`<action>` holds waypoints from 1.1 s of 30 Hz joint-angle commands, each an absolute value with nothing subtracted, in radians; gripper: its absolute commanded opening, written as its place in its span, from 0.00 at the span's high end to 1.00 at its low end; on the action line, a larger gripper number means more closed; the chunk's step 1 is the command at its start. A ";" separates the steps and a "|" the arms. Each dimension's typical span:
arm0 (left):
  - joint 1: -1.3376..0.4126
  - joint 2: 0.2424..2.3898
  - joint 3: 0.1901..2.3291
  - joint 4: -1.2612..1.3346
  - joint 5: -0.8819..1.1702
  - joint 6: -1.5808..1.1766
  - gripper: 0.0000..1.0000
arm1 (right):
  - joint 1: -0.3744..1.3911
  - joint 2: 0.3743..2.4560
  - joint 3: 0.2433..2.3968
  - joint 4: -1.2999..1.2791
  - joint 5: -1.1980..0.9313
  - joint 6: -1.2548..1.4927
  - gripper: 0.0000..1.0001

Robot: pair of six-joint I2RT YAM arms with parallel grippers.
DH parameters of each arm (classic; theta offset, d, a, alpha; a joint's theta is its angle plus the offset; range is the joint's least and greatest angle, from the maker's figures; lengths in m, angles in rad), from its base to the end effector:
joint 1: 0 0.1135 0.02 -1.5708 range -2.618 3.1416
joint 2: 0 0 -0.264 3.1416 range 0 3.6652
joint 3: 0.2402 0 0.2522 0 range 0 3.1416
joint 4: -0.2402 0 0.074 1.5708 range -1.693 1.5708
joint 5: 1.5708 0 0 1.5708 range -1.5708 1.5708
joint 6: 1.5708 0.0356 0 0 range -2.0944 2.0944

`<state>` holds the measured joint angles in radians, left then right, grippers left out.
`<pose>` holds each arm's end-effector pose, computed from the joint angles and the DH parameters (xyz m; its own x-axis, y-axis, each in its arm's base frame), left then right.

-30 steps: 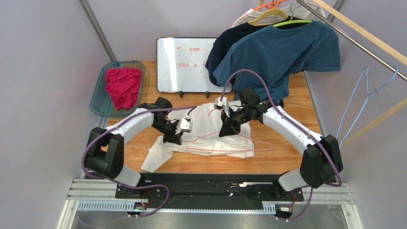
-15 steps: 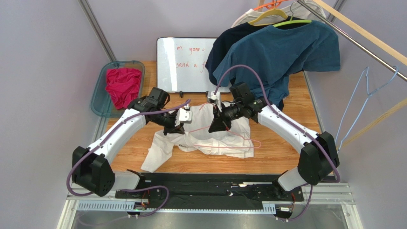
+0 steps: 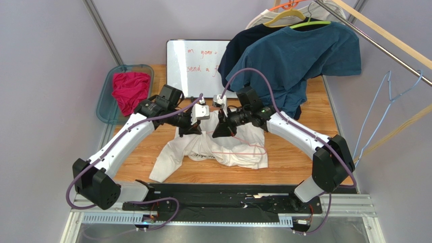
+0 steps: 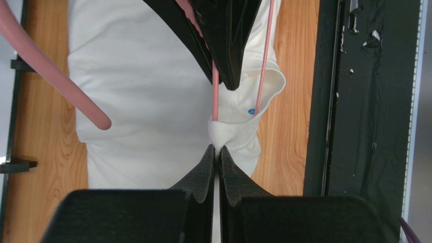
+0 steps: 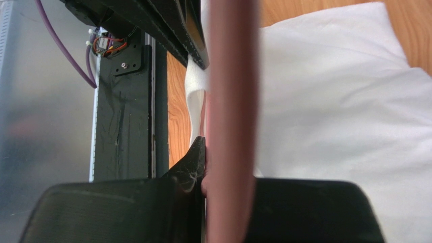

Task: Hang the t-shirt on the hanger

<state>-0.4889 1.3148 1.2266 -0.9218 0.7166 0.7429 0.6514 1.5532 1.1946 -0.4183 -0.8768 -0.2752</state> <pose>0.2151 -0.1409 0.3217 -0.1025 0.6322 -0.7680 0.9937 0.1004 -0.0499 0.2497 0.2247 0.2798 -0.3127 -0.4570 -0.8327 -0.9442 0.0542 0.3249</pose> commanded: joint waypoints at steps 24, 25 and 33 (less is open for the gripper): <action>-0.319 1.220 1.387 -1.233 0.689 1.086 0.32 | 0.637 1.585 1.204 -0.011 -1.022 -0.043 1.00; -0.319 1.213 1.372 -1.221 0.686 1.091 0.31 | 0.638 1.594 1.206 0.023 -1.028 -0.034 1.00; -0.369 1.250 1.269 -1.027 0.680 1.068 0.32 | 0.675 1.618 1.242 0.025 -1.057 -0.008 1.00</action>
